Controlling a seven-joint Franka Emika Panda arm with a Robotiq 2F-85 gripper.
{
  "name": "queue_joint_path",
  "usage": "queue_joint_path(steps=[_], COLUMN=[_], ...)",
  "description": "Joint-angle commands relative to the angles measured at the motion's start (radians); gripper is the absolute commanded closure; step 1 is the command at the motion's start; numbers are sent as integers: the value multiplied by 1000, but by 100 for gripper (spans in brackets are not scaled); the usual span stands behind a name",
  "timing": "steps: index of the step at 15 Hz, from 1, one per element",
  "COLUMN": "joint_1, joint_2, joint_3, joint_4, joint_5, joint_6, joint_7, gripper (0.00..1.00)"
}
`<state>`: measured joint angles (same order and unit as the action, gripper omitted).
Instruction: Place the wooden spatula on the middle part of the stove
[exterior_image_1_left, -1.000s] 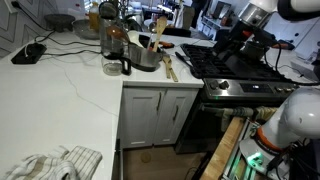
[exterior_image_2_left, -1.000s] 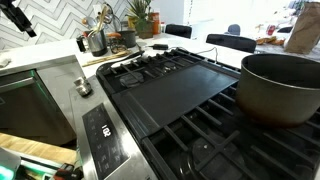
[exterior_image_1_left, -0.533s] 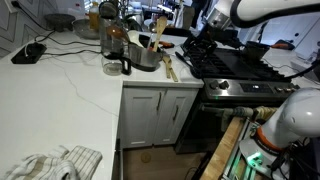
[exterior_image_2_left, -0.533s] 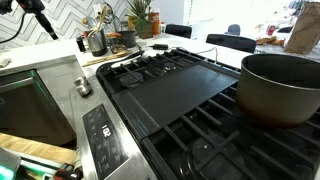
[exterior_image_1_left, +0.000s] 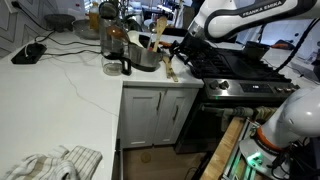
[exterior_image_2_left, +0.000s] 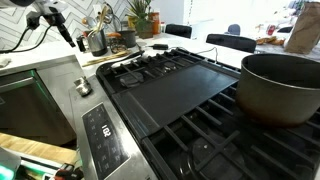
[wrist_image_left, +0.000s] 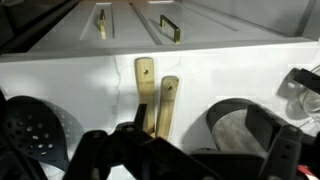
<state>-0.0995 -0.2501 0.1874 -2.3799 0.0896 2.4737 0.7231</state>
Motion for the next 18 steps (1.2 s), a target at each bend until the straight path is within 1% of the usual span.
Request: queue_joint_path(steps=[1, 3, 6, 9, 12, 16, 17, 18], joint_1=[28, 28, 28, 25, 20, 21, 22, 25], joint_2=[18, 41, 45, 74, 102, 147, 160, 173], joint_3=[-30, -32, -33, -33, -34, -47, -51, -55], joint_4=[1, 1, 3, 1, 0, 3, 3, 6], joint_5=[-30, -54, -56, -76, -120, -178, -191, -200], joint_6=[14, 29, 31, 60, 70, 122, 145, 158], joint_7=[28, 56, 60, 73, 94, 130, 137, 144], gripper=[0, 0, 0, 0, 0, 0, 17, 22])
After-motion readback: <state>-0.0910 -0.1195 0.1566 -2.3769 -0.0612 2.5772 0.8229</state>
